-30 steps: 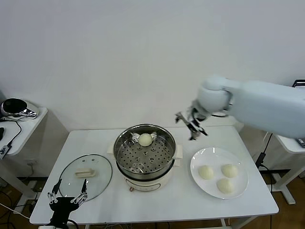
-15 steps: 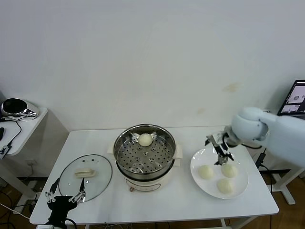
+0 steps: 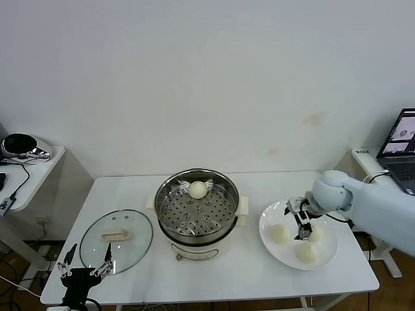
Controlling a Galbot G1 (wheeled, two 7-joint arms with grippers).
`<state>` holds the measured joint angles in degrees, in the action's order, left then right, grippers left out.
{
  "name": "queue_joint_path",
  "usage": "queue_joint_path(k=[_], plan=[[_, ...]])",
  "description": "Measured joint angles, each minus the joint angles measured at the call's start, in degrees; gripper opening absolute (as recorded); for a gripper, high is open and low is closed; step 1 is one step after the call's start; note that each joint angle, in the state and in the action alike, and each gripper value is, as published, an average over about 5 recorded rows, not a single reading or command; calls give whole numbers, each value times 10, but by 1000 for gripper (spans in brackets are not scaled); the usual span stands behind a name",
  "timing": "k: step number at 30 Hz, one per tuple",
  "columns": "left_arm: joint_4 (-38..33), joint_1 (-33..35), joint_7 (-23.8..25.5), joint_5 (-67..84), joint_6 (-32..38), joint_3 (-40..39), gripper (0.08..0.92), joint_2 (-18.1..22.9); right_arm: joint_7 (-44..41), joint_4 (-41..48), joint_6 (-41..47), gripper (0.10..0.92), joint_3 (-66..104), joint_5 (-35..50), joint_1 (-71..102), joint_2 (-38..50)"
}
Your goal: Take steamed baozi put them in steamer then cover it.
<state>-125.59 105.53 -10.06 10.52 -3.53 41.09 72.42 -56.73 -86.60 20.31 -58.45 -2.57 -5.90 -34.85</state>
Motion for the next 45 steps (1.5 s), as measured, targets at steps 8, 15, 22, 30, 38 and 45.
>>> queue_joint_path(k=[8, 15, 22, 30, 38, 45], plan=[[4, -2, 0, 0, 0, 2, 823, 0, 6, 51, -11, 823, 35, -22, 48, -38], [8, -4, 0, 1, 1, 3, 823, 0, 10, 80, -17, 771, 55, -42, 70, -61], [9, -6, -1, 1, 1, 2, 823, 2, 7, 89, -16, 636, 63, -48, 77, -69], [9, -8, -1, 1, 1, 2, 823, 1, -1, 78, -7, 579, 60, -37, 64, -62], [9, -13, 0, 2, 0, -1, 823, -4, -11, 36, 14, 588, 25, 12, -18, -33], [15, -24, 0, 5, -3, -7, 823, -12, -6, -14, 46, 597, -54, 95, -165, -32]])
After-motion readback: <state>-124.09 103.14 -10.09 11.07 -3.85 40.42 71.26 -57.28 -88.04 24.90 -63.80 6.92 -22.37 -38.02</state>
